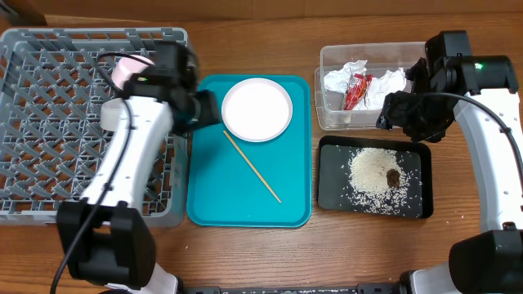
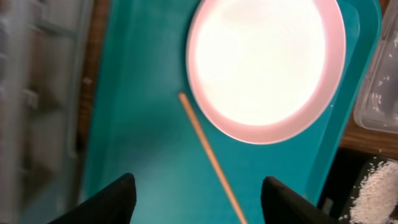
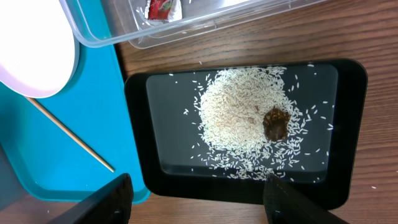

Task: Sort waste into correct bins and load items into the dishwasher
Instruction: 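Return the left gripper to the tray and grasp the second chopstick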

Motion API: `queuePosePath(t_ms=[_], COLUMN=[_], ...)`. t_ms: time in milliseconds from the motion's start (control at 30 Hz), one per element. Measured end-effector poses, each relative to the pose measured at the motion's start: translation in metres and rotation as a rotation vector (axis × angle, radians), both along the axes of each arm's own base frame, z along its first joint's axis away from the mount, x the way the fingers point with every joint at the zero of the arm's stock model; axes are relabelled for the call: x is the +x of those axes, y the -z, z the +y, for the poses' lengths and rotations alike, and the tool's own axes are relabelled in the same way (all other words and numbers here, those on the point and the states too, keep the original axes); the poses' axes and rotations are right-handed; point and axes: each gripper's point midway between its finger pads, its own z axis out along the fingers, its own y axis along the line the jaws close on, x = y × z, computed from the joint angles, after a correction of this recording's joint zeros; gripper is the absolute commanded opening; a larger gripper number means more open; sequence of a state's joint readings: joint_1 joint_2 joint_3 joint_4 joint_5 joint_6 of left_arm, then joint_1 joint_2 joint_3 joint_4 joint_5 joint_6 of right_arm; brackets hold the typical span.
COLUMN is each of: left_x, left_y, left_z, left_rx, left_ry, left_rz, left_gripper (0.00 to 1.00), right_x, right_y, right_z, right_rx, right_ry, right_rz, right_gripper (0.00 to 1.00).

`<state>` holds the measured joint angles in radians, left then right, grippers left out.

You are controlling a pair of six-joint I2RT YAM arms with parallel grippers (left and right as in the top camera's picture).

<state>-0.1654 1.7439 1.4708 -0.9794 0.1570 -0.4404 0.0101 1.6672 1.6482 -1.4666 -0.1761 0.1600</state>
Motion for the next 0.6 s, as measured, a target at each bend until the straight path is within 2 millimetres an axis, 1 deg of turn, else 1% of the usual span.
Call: queuePosePath(t_ms=[67, 100, 200, 267, 333, 467, 600], left_x=[-0.010, -0.012, -0.022, -0.030, -0.037, -0.055, -0.060], left_y=[0.009, 0.011, 0.027, 0.039, 0.052, 0.075, 0.089], left_z=[-0.022, -0.026, -0.050, -0.064, -0.074, -0.082, -0.079], left_rx=[0.016, 0.018, 0.023, 0.023, 0.026, 0.037, 0.042], left_ry=[-0.022, -0.024, -0.036, -0.044, -0.061, -0.104, -0.146], left_rz=[0.024, 0.029, 0.036, 0.039, 0.044, 0.073, 0.073], left_gripper=[0.65, 0.65, 0.65, 0.65, 0.64, 0.61, 0.64], right_x=[0.000, 0.000, 0.000, 0.000, 0.000, 0.000, 0.000], right_y=[0.000, 0.000, 0.000, 0.000, 0.000, 0.000, 0.000], right_z=[0.000, 0.000, 0.000, 0.000, 0.000, 0.000, 0.000], right_rx=[0.000, 0.000, 0.000, 0.000, 0.000, 0.000, 0.000], right_ry=[0.000, 0.000, 0.000, 0.000, 0.000, 0.000, 0.000], right_rz=[0.000, 0.000, 0.000, 0.000, 0.000, 0.001, 0.001], right_gripper=[0.69, 0.69, 0.69, 0.69, 0.69, 0.69, 0.69])
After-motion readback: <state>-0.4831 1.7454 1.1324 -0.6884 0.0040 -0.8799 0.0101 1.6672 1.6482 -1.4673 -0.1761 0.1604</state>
